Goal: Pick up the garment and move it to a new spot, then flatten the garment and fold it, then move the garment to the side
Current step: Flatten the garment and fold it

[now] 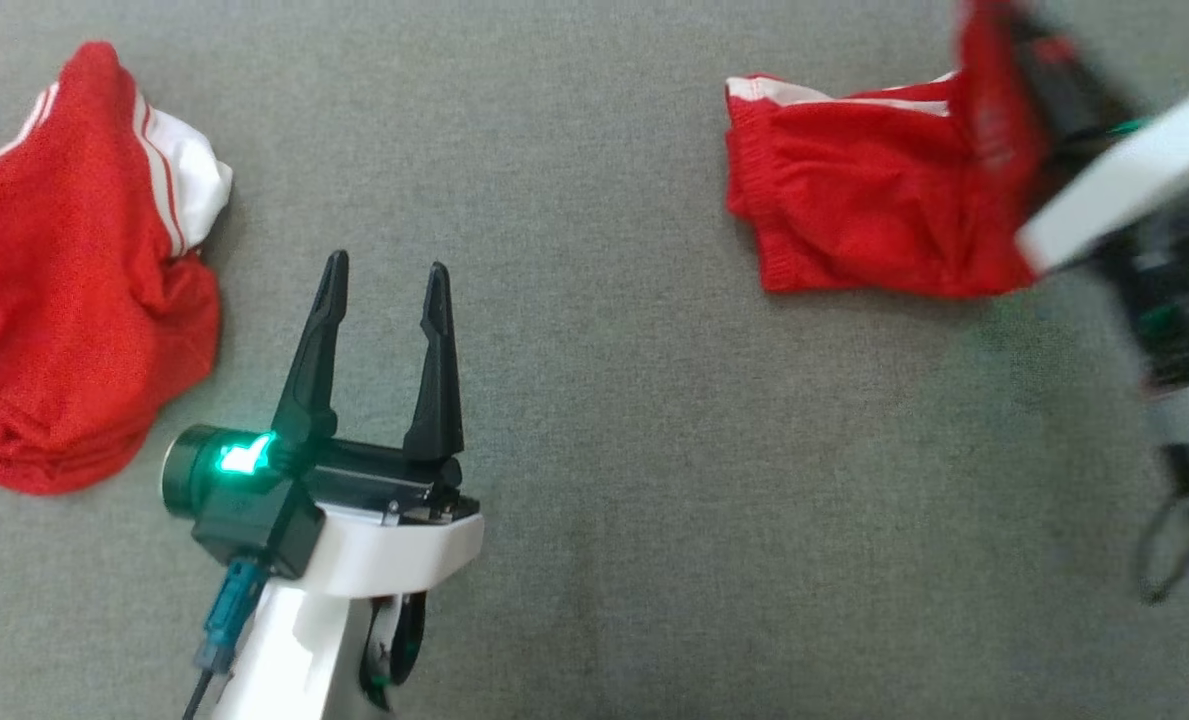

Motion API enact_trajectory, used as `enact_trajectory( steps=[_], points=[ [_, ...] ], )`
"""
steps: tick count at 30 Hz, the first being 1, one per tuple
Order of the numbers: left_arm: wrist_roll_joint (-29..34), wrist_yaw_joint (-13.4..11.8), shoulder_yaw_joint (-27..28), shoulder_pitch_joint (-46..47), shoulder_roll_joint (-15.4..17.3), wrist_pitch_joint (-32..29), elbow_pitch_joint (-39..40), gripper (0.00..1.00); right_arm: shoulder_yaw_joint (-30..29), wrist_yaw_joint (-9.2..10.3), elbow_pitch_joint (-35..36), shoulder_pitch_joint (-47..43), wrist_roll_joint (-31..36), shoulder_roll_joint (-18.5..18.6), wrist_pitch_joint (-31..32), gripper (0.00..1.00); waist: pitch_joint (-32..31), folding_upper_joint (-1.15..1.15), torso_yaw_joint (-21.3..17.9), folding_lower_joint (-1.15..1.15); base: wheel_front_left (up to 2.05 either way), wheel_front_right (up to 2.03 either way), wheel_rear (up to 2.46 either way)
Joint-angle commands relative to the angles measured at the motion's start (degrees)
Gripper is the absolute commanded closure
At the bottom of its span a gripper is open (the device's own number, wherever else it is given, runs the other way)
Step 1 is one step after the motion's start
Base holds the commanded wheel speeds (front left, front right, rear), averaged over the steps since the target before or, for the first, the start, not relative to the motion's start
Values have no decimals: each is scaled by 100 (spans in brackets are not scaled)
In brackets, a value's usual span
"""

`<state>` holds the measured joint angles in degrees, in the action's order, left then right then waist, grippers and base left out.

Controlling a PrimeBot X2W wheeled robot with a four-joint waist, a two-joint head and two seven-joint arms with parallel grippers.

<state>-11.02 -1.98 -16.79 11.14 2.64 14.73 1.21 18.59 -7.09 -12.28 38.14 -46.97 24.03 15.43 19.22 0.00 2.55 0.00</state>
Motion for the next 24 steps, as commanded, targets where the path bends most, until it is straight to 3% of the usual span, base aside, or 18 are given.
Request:
enact_trajectory(
  steps=[1, 3, 4, 5, 10, 17, 21, 24],
  points=[
    [13, 2, 167, -50, 24, 27, 153, 0, 239, -40, 242, 38, 2, -151, 77, 100, -70, 0, 35, 0, 0, 0, 0],
    [-36, -10, 136, -66, 24, 27, 146, 0, 549, -40, 223, -35, 33, -431, 132, 100, -124, 0, 85, 0, 0, 0, 0],
    [-66, -22, 117, -74, 24, 27, 145, 0, 632, -40, 146, -95, 28, -599, 104, 87, -154, 0, 114, 0, 0, 0, 0],
    [-93, -29, 88, -84, 24, 27, 135, 0, 693, -40, 35, -160, 53, -751, 60, 0, -191, 0, 152, 0, 0, 0, 0],
    [-186, -103, 6, -211, 24, 27, 67, 0, 709, -40, -257, -471, 158, -1119, -612, 0, -487, 0, 285, 0, 0, 0, 0],
    [-323, -225, 216, -644, 24, 27, 23, 0, 308, -40, -563, -1218, 532, -978, -2467, 0, -1039, 0, 198, 0, 0, 0, 0],
    [-292, -274, 403, -879, 24, 27, -23, 0, 125, -40, -702, -1737, 906, -850, -2976, 0, -1333, 0, 170, 0, 0, 0, 0],
    [-143, -299, 620, -1146, 24, 27, -28, 0, -383, -40, -471, -2311, 1354, -1024, -3036, 0, -1597, 0, 106, 0, 0, 0, 0]
  ],
)
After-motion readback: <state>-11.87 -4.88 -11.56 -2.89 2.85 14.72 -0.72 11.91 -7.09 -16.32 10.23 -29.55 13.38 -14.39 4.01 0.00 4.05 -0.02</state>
